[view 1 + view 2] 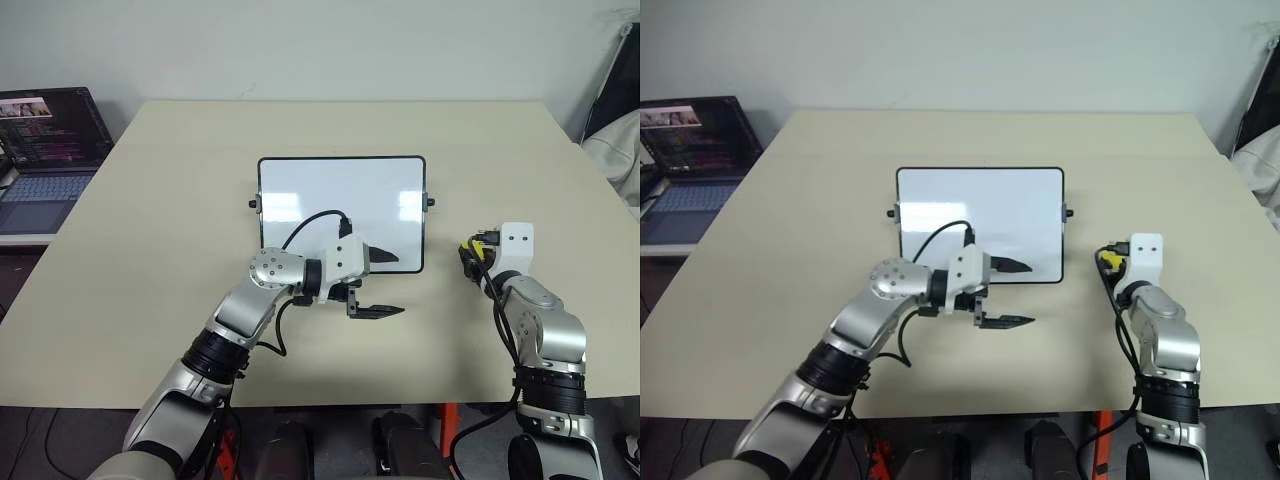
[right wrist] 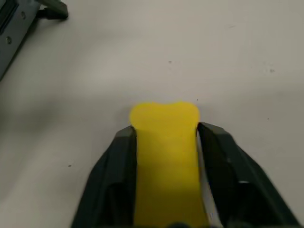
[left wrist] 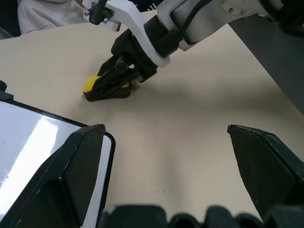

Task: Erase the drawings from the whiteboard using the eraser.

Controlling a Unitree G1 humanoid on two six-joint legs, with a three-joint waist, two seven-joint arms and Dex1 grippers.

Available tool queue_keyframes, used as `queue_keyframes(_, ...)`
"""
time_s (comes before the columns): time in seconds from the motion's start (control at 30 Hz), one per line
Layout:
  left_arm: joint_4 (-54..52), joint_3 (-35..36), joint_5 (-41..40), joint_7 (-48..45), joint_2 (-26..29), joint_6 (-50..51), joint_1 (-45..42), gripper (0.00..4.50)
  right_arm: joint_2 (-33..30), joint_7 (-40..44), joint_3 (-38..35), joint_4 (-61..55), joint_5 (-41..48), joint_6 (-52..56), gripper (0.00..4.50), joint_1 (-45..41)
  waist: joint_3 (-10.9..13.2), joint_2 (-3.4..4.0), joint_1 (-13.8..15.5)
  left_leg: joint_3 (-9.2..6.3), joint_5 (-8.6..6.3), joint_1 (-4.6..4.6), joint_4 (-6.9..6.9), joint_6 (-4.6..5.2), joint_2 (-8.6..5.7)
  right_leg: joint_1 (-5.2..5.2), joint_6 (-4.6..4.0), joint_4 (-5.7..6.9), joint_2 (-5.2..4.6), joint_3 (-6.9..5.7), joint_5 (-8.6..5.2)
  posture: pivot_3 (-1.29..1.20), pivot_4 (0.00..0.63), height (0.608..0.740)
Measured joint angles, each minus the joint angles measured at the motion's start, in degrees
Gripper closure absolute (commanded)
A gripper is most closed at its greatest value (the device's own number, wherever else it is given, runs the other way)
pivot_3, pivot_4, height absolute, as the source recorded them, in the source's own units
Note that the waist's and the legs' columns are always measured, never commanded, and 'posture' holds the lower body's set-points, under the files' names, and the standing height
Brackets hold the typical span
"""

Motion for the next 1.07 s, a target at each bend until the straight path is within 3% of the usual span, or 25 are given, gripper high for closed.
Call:
queue_keyframes(0.1,-0.9,0.1,0.3,1.1,0.2,0.0,1.6,0.00,-0.3,0.0,-0.2,0.6,0.4,-0.9,0.19,0.0,0.0,0.00,0.0,0.01,0.00,0.00,0.00,0.00,0.01,0.00,0.00,0.01,0.00,0.01,0.00,0.00,0.150,0.740)
queue_keyframes(0.13,-1.4,0.5,0.3,1.8,0.2,0.0,2.3,0.00,-0.7,0.3,0.0,0.5,0.7,-1.3,0.03,0.0,0.0,0.00,0.0,0.00,0.00,0.00,0.00,0.00,0.02,0.00,0.00,0.01,0.00,0.01,0.00,0.00,0.150,0.740)
queue_keyframes(0.27,-3.5,3.7,0.3,5.5,0.9,1.2,5.4,0.00,-2.9,0.6,1.7,-3.1,0.5,-2.1,0.03,1.2,0.0,0.01,-0.1,-0.02,0.00,0.01,0.00,0.00,0.06,-0.01,0.00,0.02,0.00,0.00,0.00,0.00,0.150,0.740)
queue_keyframes(0.37,-8.2,10.2,-0.9,11.5,1.3,4.3,11.4,0.00,-5.1,2.6,3.6,-12.8,0.7,-3.6,0.03,5.4,0.0,0.03,-0.2,-0.19,-0.02,0.00,-0.03,0.02,0.12,-0.03,0.05,0.00,-0.01,0.04,-0.04,0.00,0.150,0.740)
queue_keyframes(0.5,-17.0,22.5,-2.6,23.8,0.5,10.3,22.0,0.00,-5.9,6.0,5.7,-24.9,1.3,-11.5,0.03,16.7,0.0,0.01,0.1,-0.37,-0.05,0.00,-0.02,0.02,0.09,0.03,0.11,-0.06,-0.10,0.00,-0.08,0.00,0.150,0.740)
queue_keyframes(0.67,-27.7,32.6,2.6,40.5,-5.4,10.2,36.2,0.00,-1.2,8.5,8.1,-27.0,3.9,-19.4,0.03,30.9,-0.1,-0.06,0.7,-0.24,-0.05,0.11,0.04,0.02,0.04,0.14,0.12,-0.05,-0.23,0.09,-0.07,0.00,0.150,0.740)
queue_keyframes(0.77,-29.9,32.3,6.5,47.0,-9.0,10.0,40.6,0.00,-1.1,9.1,5.8,-24.8,4.5,-25.4,0.03,32.2,-0.1,-0.08,0.9,-0.24,-0.02,0.10,0.20,0.05,-0.01,0.22,0.29,-0.08,-0.17,0.02,-0.08,0.00,0.150,0.740)
queue_keyframes(0.87,-31.2,29.5,8.4,49.3,-10.5,9.5,42.9,0.00,-0.3,8.8,2.6,-23.2,5.3,-31.9,0.03,32.3,-0.1,-0.08,1.1,-0.32,-0.03,0.54,0.48,0.05,0.07,0.95,0.34,-0.13,-0.10,-0.08,-0.25,0.00,0.150,0.740)
queue_keyframes(1.07,-31.2,24.8,8.9,48.5,-10.4,9.3,45.7,0.00,-0.1,7.5,0.8,-22.1,7.0,-33.0,0.03,32.3,-0.1,-0.06,0.7,-0.29,-0.03,0.53,0.56,0.05,0.09,0.95,0.10,-0.09,-0.07,-0.01,-0.40,0.00,0.150,0.740)
